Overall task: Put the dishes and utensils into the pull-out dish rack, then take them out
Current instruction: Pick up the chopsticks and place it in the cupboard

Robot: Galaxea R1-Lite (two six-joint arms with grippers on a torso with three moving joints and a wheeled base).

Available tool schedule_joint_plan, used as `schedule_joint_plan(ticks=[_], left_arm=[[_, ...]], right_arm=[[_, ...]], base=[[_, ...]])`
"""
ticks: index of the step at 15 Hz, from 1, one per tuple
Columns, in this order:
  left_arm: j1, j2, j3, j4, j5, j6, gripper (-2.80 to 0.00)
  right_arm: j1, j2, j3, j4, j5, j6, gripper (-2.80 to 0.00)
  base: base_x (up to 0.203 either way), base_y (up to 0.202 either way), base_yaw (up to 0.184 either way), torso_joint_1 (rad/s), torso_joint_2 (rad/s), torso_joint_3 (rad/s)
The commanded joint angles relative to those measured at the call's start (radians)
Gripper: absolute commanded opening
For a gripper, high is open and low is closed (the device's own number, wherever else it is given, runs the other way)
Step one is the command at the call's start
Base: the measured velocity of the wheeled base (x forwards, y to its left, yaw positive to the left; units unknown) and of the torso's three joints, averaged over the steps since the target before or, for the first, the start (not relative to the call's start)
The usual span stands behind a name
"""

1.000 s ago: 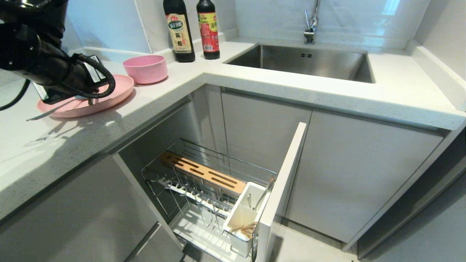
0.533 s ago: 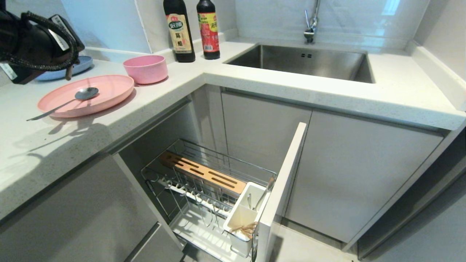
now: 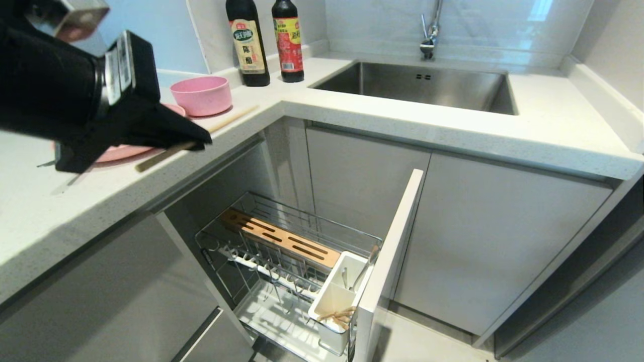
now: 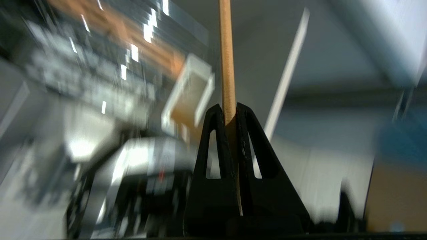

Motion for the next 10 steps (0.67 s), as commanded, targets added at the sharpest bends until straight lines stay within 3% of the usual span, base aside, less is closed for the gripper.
schedule_joint_plan(ticks=[1,5,10], left_arm=[[-0.071,0.044,-0.005,0.166,-0.066,0.010,-2.80],[-0.075,0.150,-0.002,0.359,-0.075,0.118,-2.80],[-0.073,0.303,0.018,0.377,-0.112,0.140,-2.80]], right_arm=[[0.000,0.000,0.002,0.000,0.000,0.000,-2.80],[0.000,0.000,0.002,0.000,0.000,0.000,-2.80],[0.000,0.000,0.002,0.000,0.000,0.000,-2.80]], base=[[0.000,0.000,0.000,0.000,0.00,0.000],[0.000,0.000,0.000,0.000,0.00,0.000],[0.000,0.000,0.000,0.000,0.00,0.000]])
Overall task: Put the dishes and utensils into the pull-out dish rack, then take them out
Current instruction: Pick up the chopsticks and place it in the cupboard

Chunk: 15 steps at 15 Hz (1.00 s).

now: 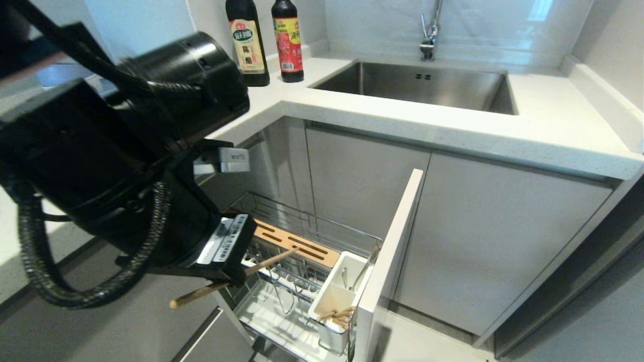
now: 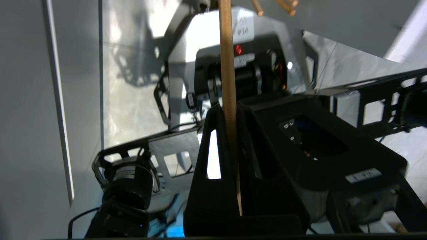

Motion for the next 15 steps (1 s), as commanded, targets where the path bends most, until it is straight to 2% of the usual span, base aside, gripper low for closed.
schedule_joint_plan(ticks=[1,4,6,8,15], left_arm=[[0.001,0.105,0.001,0.007,-0.017,-0.003,-2.80],[0.007,0.174,-0.002,-0.019,-0.035,0.011,-2.80],[0.009,0.175,0.019,-0.035,-0.037,0.052,-2.80],[0.016,0.190,0.018,-0.039,-0.042,0.053,-2.80],[0.019,0.267,0.011,-0.043,-0.129,0.076,-2.80]], right_arm=[[0.000,0.000,0.002,0.000,0.000,0.000,-2.80],[0.000,0.000,0.002,0.000,0.000,0.000,-2.80],[0.001,0.000,0.002,0.000,0.000,0.000,-2.80],[0.000,0.000,0.002,0.000,0.000,0.000,-2.80],[0.000,0.000,0.002,0.000,0.000,0.000,-2.80]], base=[[0.000,0.000,0.000,0.000,0.00,0.000],[0.000,0.000,0.000,0.000,0.00,0.000],[0.000,0.000,0.000,0.000,0.00,0.000],[0.000,0.000,0.000,0.000,0.00,0.000],[0.000,0.000,0.000,0.000,0.00,0.000]])
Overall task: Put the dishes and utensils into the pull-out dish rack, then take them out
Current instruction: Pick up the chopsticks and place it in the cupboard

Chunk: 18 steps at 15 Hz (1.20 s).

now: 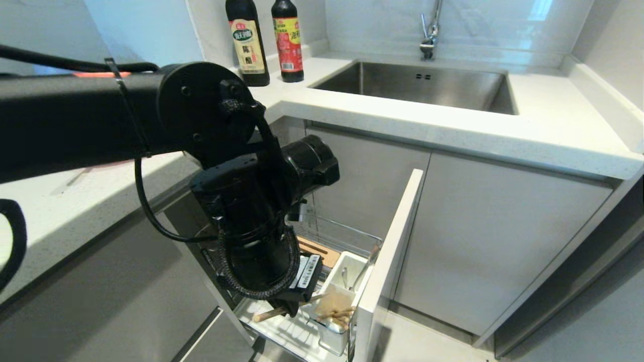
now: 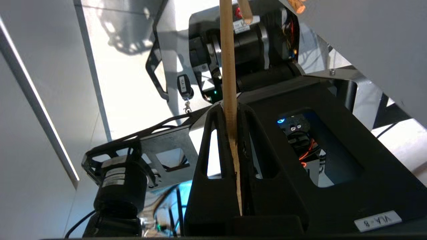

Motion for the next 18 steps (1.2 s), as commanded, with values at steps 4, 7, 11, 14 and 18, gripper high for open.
schedule_joint_plan(ticks=[4,7,11,14,18], left_arm=[[0.011,0.076,-0.003,-0.021,-0.003,-0.003,-2.80],[0.025,0.132,-0.019,-0.039,-0.005,-0.003,-2.80],[0.040,0.203,-0.033,-0.088,-0.006,0.001,-2.80],[0.053,0.228,-0.036,-0.111,-0.035,0.029,-2.80],[0.058,0.263,-0.038,-0.134,-0.045,0.032,-2.80]], right_arm=[[0.000,0.000,0.002,0.000,0.000,0.000,-2.80],[0.000,0.000,0.002,0.000,0.000,0.000,-2.80],[0.000,0.000,0.002,0.000,0.000,0.000,-2.80],[0.000,0.000,0.002,0.000,0.000,0.000,-2.80],[0.000,0.000,0.002,0.000,0.000,0.000,-2.80]], base=[[0.000,0.000,0.000,0.000,0.00,0.000],[0.000,0.000,0.000,0.000,0.00,0.000],[0.000,0.000,0.000,0.000,0.00,0.000],[0.000,0.000,0.000,0.000,0.00,0.000],[0.000,0.000,0.000,0.000,0.00,0.000]])
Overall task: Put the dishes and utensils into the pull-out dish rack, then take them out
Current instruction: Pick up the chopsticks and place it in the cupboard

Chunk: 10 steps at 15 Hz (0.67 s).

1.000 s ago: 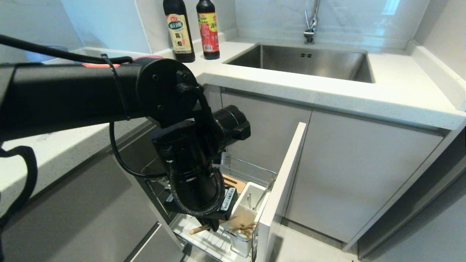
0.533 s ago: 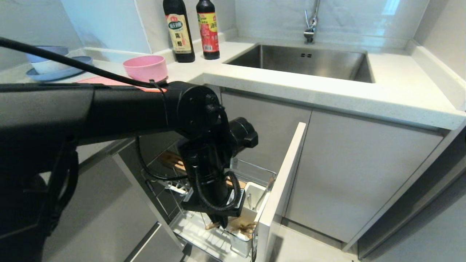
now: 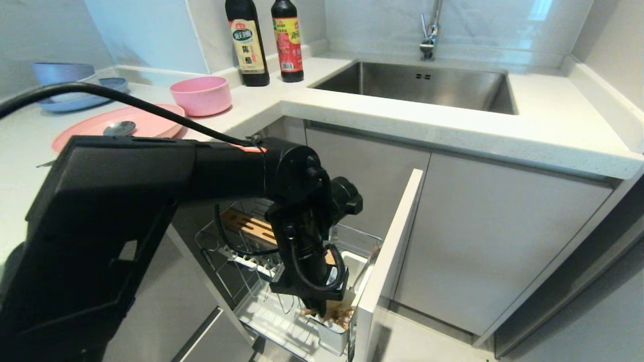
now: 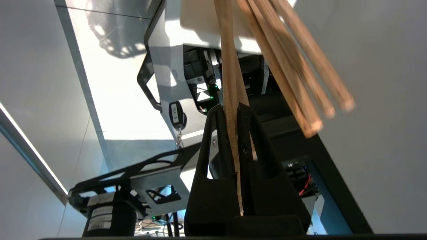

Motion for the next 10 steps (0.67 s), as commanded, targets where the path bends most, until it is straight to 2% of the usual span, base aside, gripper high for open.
schedule_joint_plan(ticks=[1,10], left_arm=[[0.001,0.027,-0.001,0.003,0.000,-0.004,-2.80],[0.031,0.087,-0.005,-0.060,0.000,-0.002,-2.80]], right_arm=[[0.000,0.000,0.002,-0.001,0.000,0.000,-2.80],[0.000,0.000,0.002,-0.001,0.000,0.000,-2.80]], base=[[0.000,0.000,0.000,0.000,0.00,0.000],[0.000,0.000,0.000,0.000,0.00,0.000]])
